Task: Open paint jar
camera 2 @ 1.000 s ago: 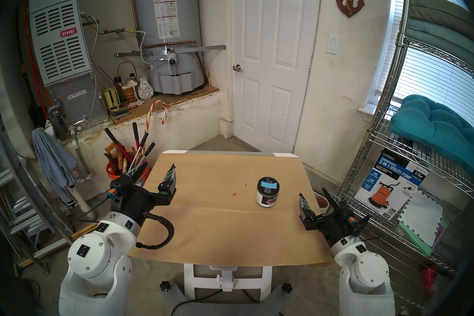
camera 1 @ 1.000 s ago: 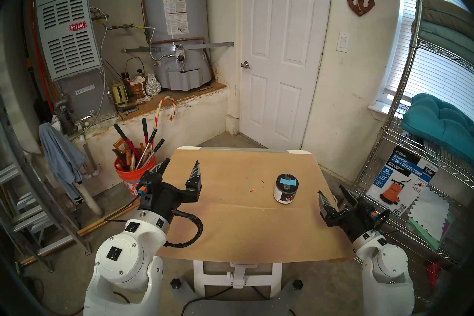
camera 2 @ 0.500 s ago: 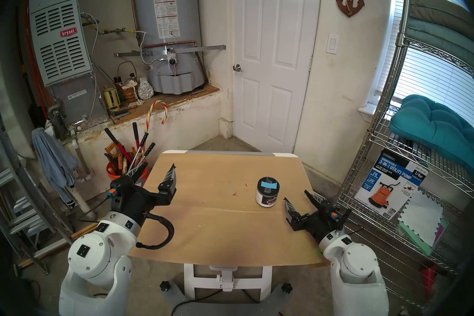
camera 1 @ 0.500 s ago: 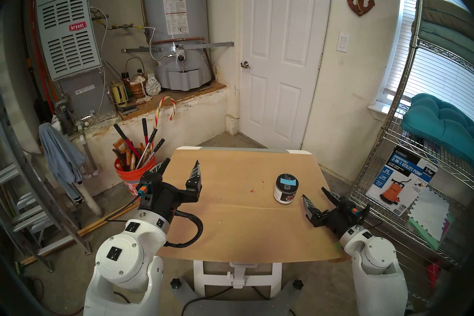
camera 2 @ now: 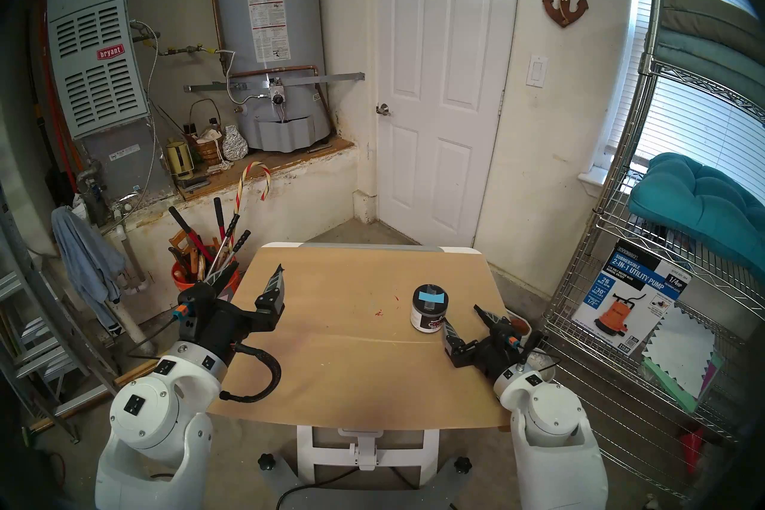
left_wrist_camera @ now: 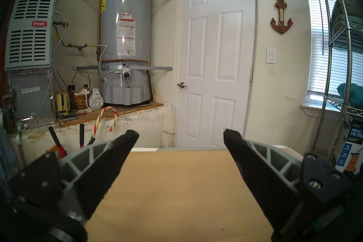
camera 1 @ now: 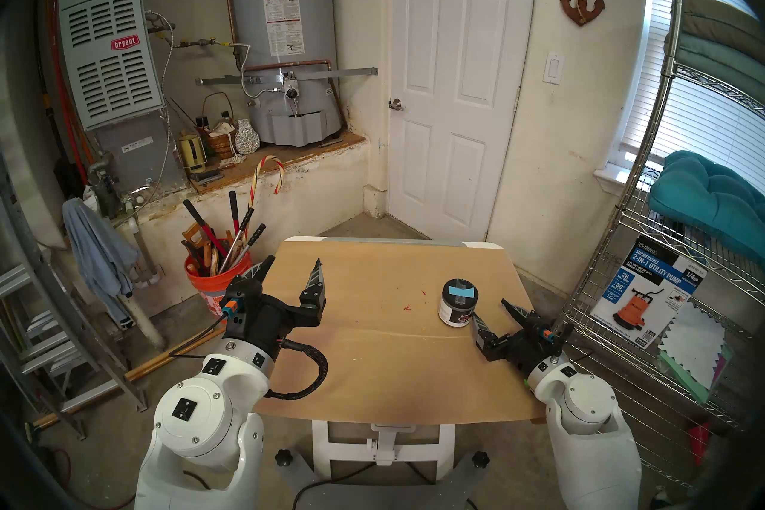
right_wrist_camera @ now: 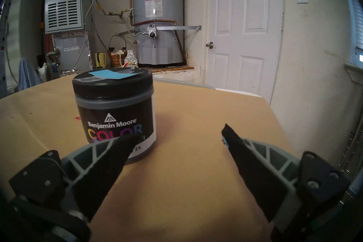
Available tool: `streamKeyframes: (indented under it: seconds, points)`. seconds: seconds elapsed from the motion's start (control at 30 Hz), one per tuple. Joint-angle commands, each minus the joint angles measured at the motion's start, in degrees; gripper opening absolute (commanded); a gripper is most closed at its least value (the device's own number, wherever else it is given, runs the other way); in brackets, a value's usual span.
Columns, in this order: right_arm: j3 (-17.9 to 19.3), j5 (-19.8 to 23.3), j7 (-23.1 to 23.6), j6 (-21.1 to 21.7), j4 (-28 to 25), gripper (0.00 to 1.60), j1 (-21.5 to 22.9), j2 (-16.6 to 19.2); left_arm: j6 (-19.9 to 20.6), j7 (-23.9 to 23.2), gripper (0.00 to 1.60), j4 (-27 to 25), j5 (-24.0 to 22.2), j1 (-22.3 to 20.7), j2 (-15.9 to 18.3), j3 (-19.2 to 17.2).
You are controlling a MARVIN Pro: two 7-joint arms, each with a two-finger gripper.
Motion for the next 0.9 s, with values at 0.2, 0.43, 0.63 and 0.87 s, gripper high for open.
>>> streamKeyframes:
  seconds: [0.2,0.43,0.63,0.87]
  points:
    - [-2.09,-3.06,0.04,6.43,-3.49,1.6,2.27,1.42,-0.13,0.06,1.6,-1.14,0.18,0.02,0.04,-0.1]
    - [-0.7,0.39,4.98,9.76,-6.35,1.6,0.69,3.06,-0.13,0.04,1.6,-1.14,0.2,0.02,0.02,-0.1]
    - [-0.87,0.91,6.99,10.98,-6.96,1.6,0.71,3.29,-0.12,0.03,1.6,-1.15,0.22,0.03,0.0,-0.11]
    - [-2.63,0.27,7.13,9.1,-4.54,1.6,2.13,2.39,-0.12,0.0,1.6,-1.15,0.23,0.03,-0.03,-0.11]
